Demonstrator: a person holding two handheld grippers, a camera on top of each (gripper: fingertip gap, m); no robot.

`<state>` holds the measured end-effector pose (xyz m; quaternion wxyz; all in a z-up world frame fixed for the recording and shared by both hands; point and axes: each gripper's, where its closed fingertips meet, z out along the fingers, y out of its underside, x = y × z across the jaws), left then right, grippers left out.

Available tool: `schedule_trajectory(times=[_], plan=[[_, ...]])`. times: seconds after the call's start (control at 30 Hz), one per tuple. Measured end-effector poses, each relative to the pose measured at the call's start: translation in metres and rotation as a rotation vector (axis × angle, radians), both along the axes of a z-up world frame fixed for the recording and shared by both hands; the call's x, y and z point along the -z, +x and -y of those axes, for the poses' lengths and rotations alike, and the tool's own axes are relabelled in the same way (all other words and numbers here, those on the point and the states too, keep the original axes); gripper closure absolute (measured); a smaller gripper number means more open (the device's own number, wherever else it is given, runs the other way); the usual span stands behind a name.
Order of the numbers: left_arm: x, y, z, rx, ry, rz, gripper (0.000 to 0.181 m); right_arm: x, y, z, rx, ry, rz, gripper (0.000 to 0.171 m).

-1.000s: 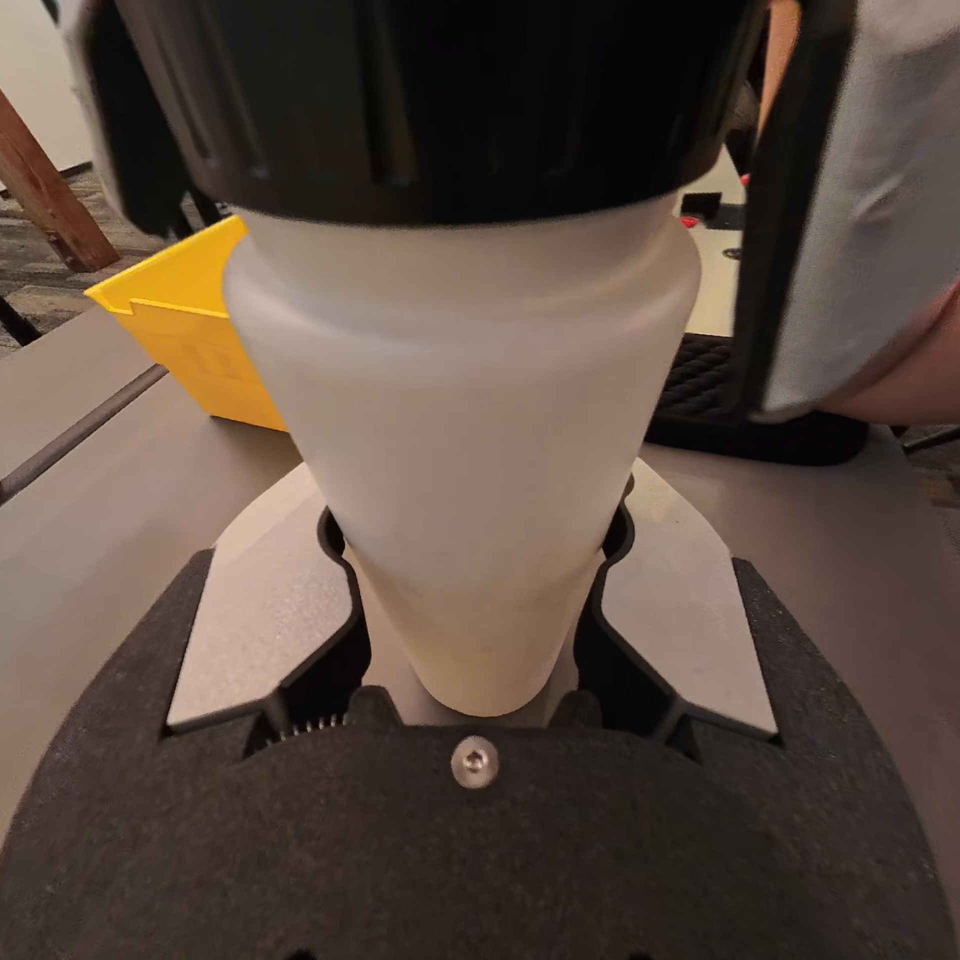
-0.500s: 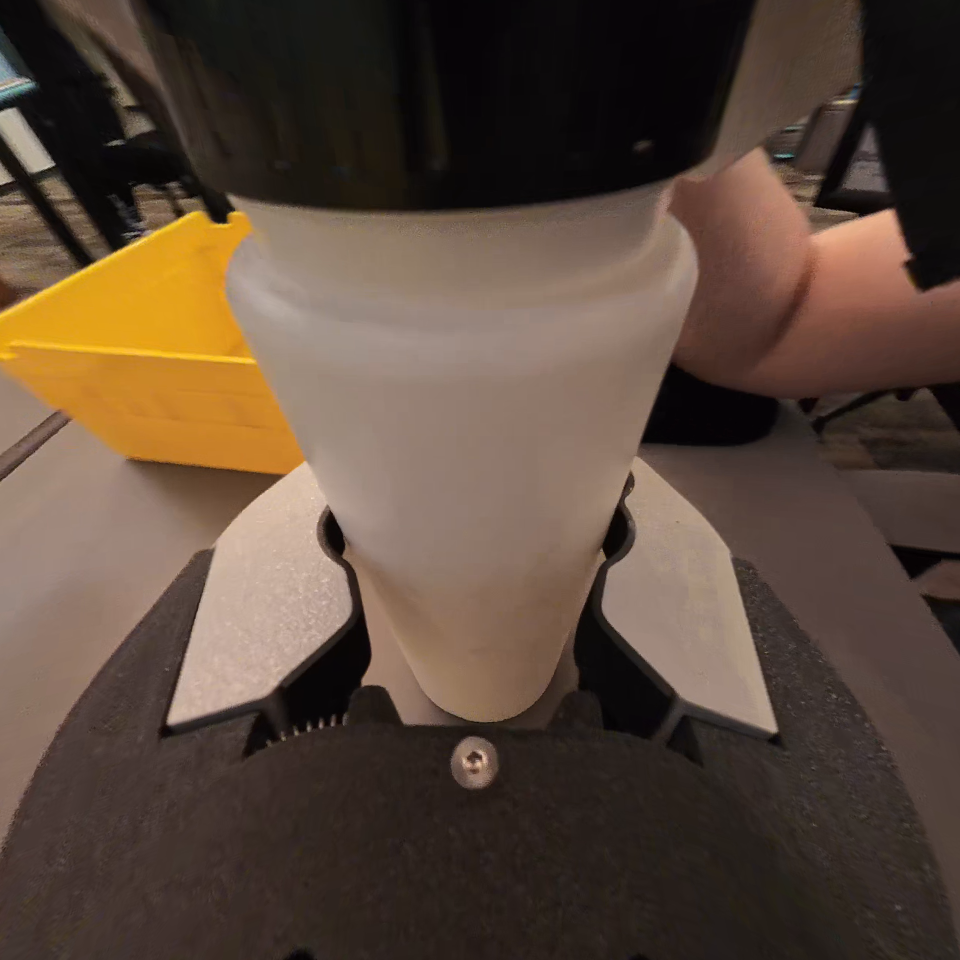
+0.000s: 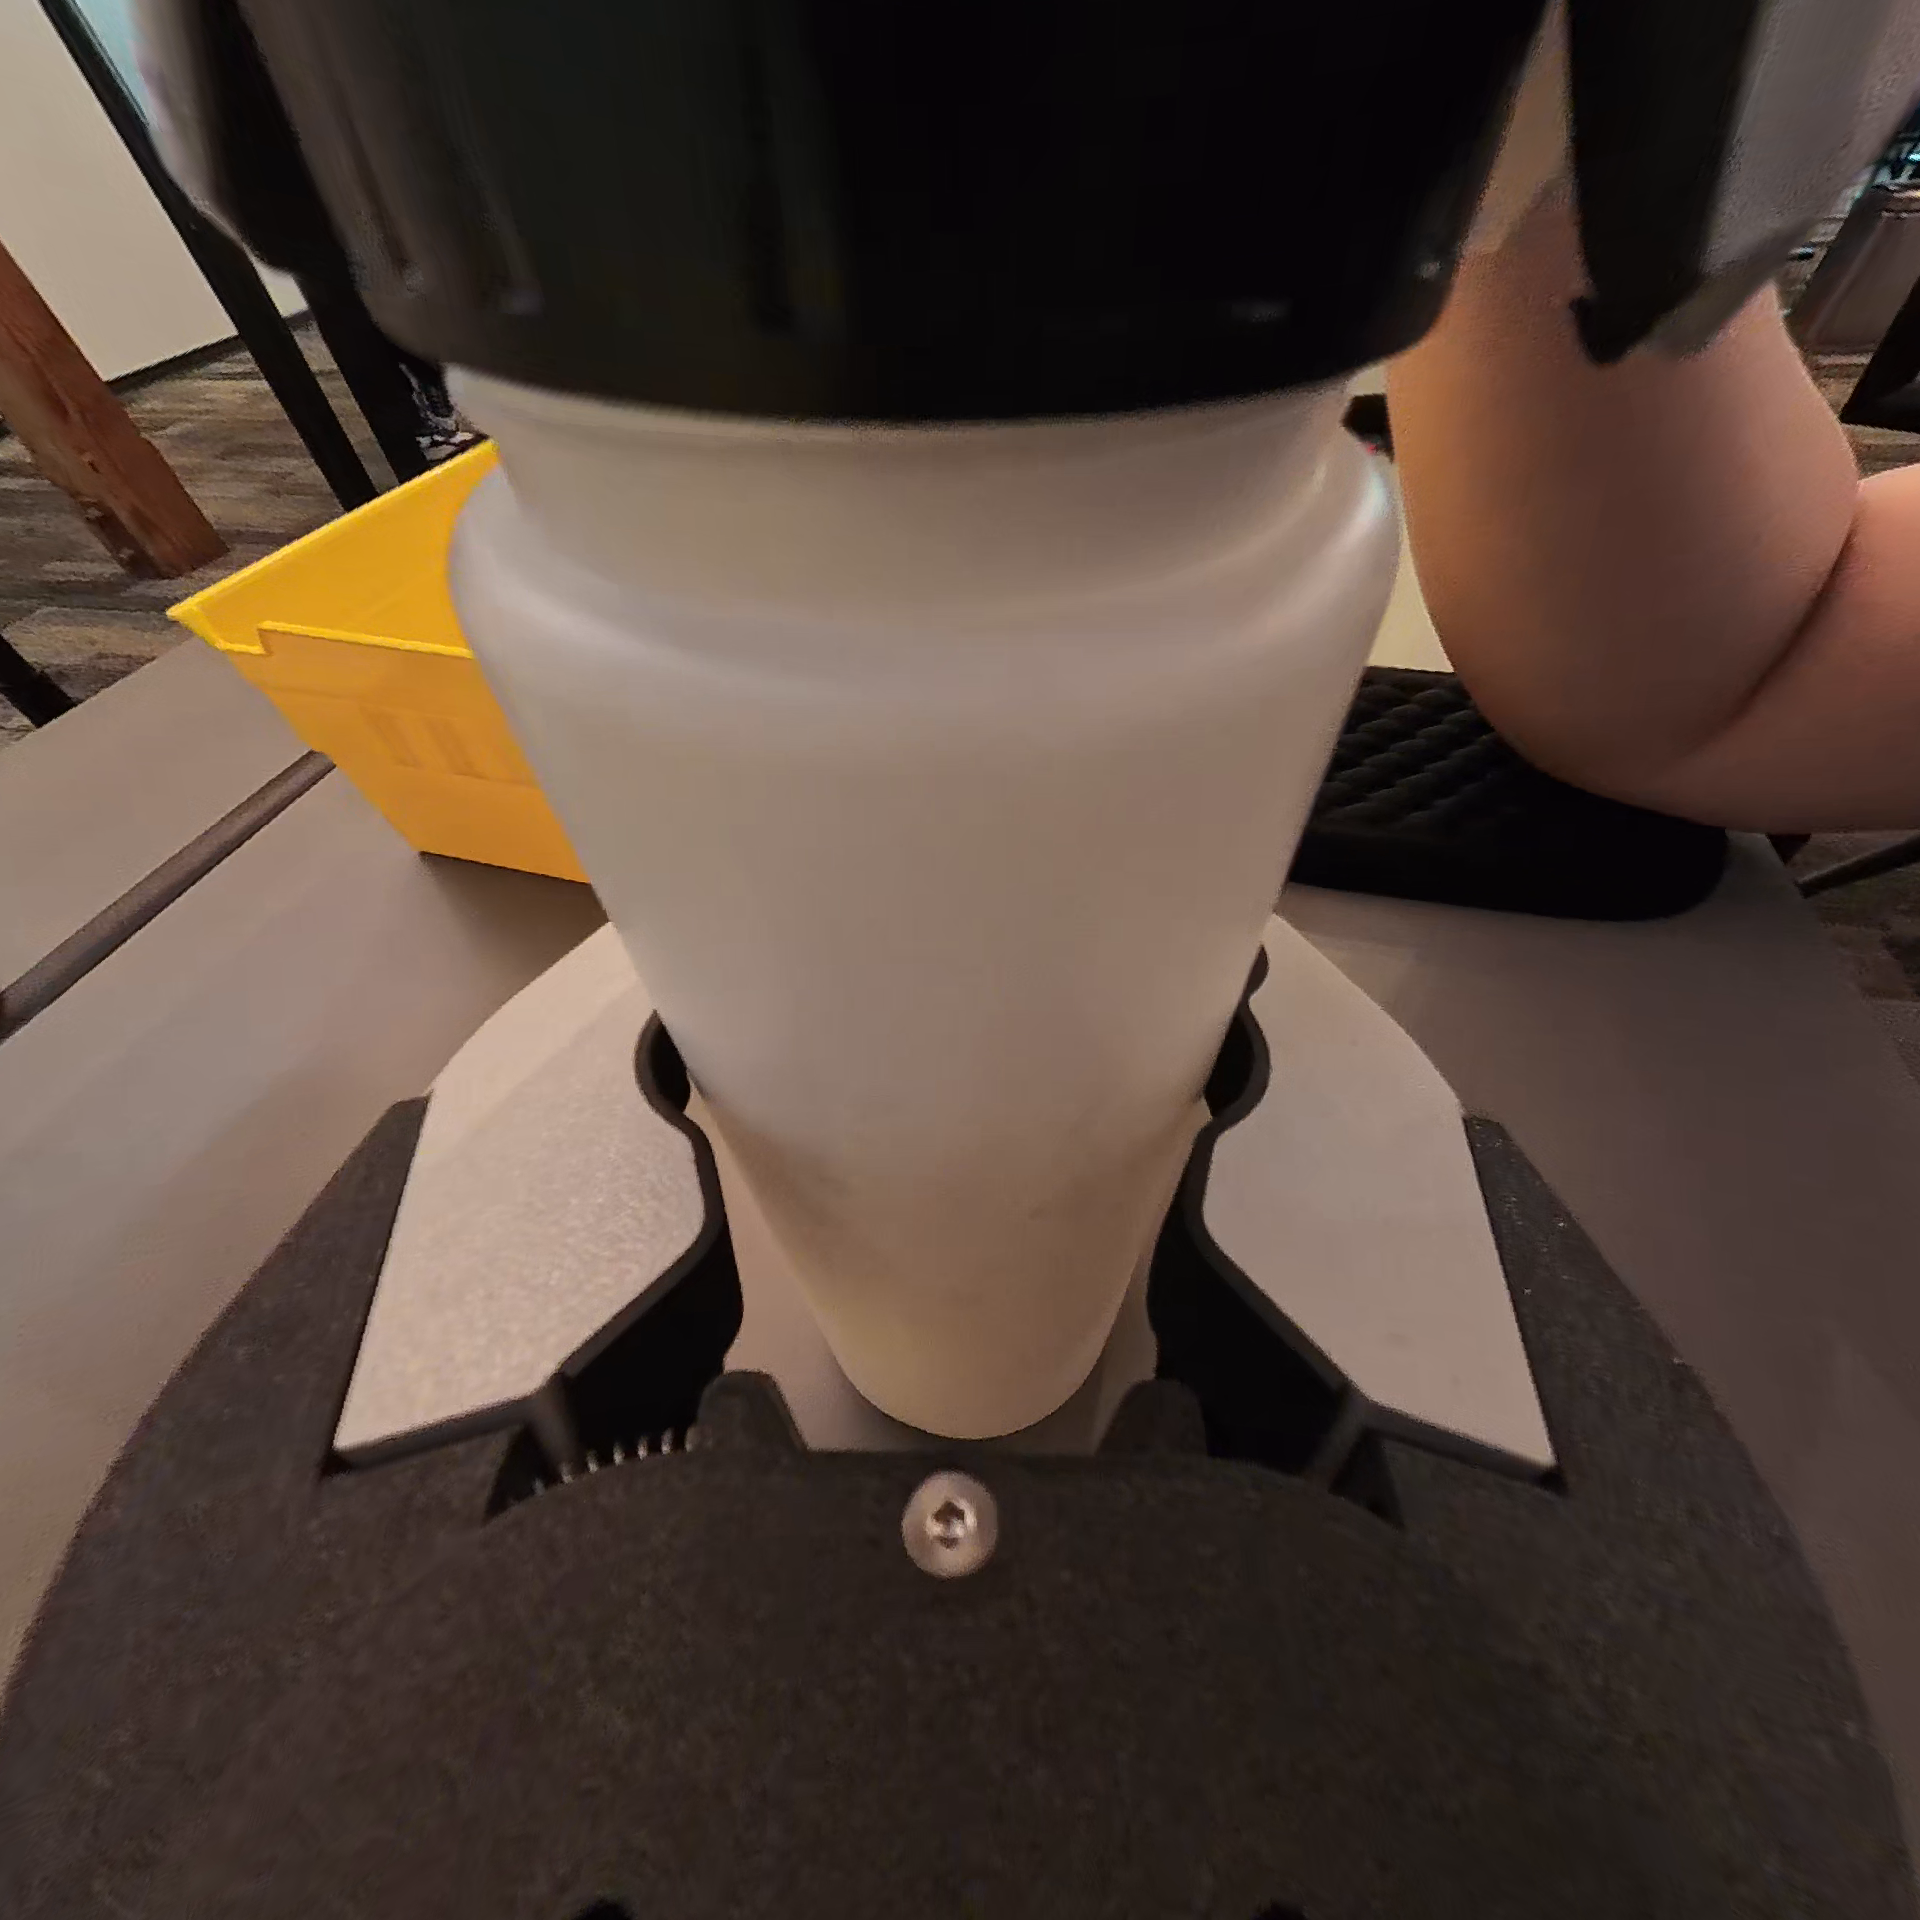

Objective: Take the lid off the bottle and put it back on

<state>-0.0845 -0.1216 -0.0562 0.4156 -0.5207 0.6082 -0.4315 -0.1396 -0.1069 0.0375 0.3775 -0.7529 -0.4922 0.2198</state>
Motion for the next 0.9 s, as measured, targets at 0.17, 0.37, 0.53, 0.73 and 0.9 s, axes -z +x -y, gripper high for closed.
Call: schedule_trajectory(times=[0.17,0.37,0.53,0.73,0.9], plan=[[-0.001,-0.002,0.005,0.054,0.003,0.009,0.082,-0.013,-0.007,0.017,-0.191,0.109,-0.046,0.094],[-0.001,-0.002,-0.007,-0.016,-0.016,0.007,0.081,-0.038,0.02,-0.004,-0.027,0.181,-0.105,0.094],[-0.001,-0.005,-0.026,-0.118,-0.016,0.02,0.081,-0.03,0.152,-0.076,0.605,0.156,-0.107,0.094],[-0.001,-0.005,-0.029,-0.123,-0.024,0.018,0.081,0.101,0.273,-0.11,1.07,-0.272,0.001,0.094],[-0.001,-0.005,-0.028,-0.121,-0.021,0.016,0.081,0.166,0.303,-0.109,1.154,-0.395,0.197,0.094]])
